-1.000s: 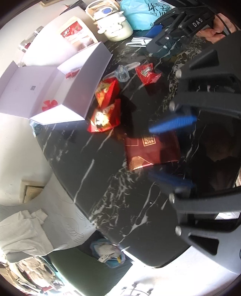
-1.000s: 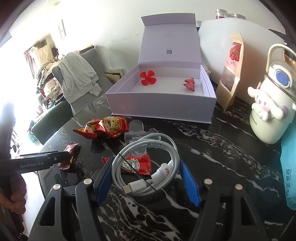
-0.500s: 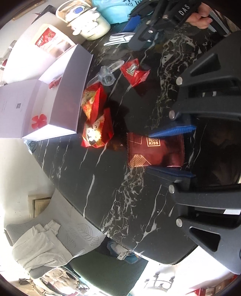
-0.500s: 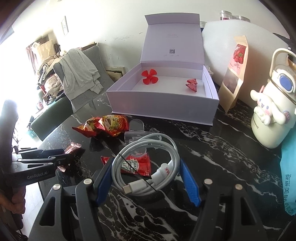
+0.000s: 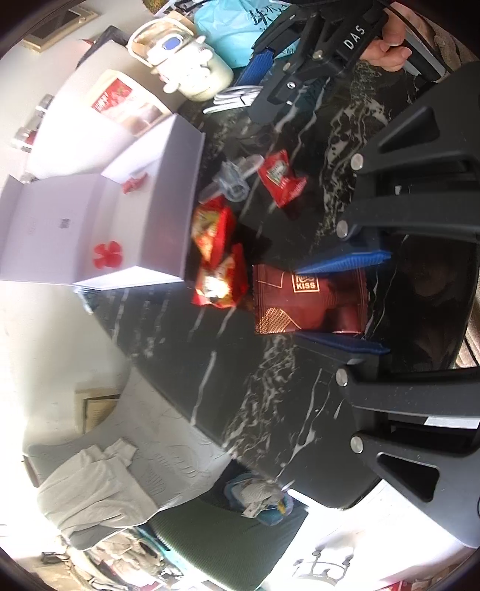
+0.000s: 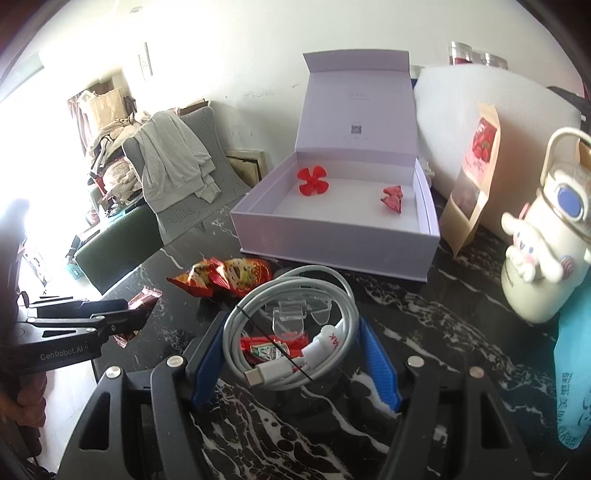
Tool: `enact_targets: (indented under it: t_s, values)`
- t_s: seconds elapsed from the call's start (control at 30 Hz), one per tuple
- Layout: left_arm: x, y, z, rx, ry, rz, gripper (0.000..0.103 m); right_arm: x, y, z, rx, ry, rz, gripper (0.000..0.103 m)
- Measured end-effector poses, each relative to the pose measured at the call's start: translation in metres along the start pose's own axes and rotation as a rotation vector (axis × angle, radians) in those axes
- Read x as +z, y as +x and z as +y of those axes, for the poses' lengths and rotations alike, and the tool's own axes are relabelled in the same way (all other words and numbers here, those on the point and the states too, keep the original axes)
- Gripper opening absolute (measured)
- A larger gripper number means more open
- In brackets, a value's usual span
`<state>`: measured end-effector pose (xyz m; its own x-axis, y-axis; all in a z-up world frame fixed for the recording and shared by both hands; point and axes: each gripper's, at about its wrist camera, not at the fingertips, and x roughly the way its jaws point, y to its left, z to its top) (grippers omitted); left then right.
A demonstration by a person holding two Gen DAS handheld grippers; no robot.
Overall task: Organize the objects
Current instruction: 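Grasp the white cable with the right gripper while the left gripper lifts the packet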
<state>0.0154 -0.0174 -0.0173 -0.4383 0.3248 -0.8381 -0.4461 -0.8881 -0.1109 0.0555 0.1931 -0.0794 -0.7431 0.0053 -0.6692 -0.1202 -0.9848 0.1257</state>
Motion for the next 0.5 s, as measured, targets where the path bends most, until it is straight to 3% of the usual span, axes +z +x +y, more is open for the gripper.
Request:
enact_targets:
  t_s: [0.5]
  values:
    - [0.031,-0.028,-0.025,-0.039,0.075,-0.093,0.03,0.035,-0.036,0.001,-0.039,-0.044,-0.048,0.069]
